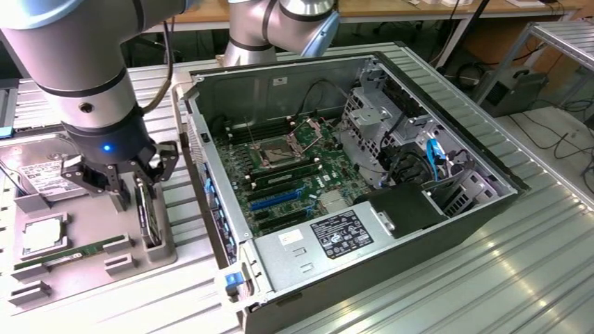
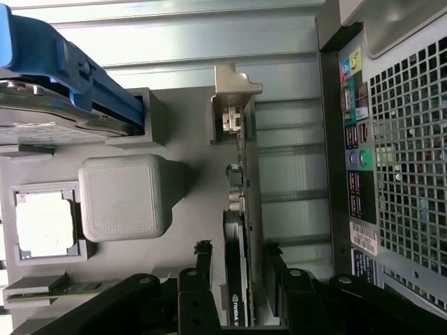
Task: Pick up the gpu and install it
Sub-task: 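Pick up the gpu and move the gpu toward the slot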
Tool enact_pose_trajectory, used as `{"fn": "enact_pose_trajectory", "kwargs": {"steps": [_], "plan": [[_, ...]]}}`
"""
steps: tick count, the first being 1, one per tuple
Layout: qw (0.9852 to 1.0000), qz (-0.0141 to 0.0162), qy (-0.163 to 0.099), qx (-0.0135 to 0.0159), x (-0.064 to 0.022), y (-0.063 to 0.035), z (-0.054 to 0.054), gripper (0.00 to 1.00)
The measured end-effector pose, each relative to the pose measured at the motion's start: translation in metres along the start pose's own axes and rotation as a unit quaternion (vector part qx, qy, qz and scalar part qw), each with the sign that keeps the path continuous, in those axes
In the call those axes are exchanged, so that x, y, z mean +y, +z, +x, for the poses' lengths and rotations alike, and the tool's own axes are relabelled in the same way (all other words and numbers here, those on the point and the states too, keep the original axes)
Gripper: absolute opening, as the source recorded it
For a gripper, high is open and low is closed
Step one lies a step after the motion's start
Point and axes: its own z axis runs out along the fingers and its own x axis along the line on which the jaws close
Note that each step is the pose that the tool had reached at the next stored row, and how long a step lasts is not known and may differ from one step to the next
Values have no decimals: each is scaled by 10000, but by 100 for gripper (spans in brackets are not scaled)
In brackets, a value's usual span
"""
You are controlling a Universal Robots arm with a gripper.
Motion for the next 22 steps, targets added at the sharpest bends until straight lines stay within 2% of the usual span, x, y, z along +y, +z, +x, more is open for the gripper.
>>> {"fn": "enact_pose_trajectory", "kwargs": {"steps": [4,14,17,18,20,22], "plan": [[10000,-1,2,-1,-2,59,2,42],[10000,-9,4,1,-20,93,2,42],[10000,-28,7,2,-21,102,1,42],[10000,-33,7,2,-21,103,1,41],[10000,-35,8,2,-21,103,1,27],[10000,-34,8,2,-21,103,2,27]]}}
